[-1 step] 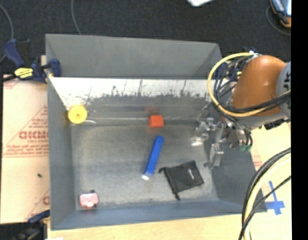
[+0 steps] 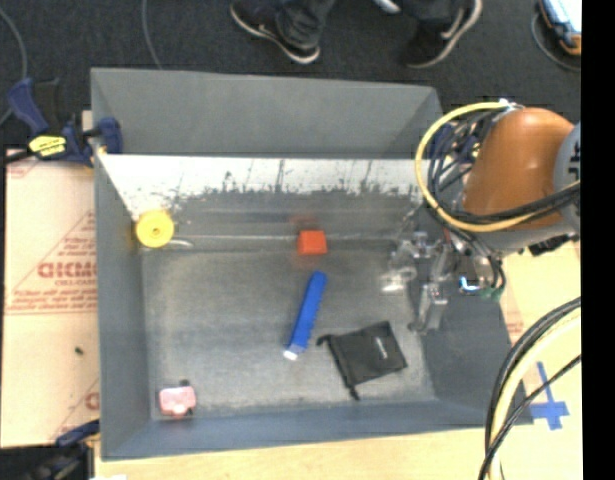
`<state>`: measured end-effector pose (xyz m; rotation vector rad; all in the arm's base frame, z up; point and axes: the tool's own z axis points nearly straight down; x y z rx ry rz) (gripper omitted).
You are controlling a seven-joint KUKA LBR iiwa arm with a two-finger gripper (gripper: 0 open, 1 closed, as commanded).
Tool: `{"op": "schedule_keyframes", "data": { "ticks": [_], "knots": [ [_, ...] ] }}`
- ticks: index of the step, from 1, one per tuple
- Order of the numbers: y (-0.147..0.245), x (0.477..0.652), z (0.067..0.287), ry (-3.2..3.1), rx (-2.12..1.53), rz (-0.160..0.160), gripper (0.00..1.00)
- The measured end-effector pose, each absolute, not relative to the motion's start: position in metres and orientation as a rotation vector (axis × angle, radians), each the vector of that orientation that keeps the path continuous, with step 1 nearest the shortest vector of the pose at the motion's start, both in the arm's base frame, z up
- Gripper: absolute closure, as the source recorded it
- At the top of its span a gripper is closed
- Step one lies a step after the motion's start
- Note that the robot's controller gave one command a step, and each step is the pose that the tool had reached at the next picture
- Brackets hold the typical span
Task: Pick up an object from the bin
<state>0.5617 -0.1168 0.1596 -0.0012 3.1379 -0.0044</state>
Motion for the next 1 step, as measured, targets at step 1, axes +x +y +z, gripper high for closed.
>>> {"op": "schedule_keyframes", "data": {
  "ticks": [1],
  "knots": [
    [-0.0831,0.5255,0.0706,3.141,0.063,-0.002,0.00]
  ]
}}
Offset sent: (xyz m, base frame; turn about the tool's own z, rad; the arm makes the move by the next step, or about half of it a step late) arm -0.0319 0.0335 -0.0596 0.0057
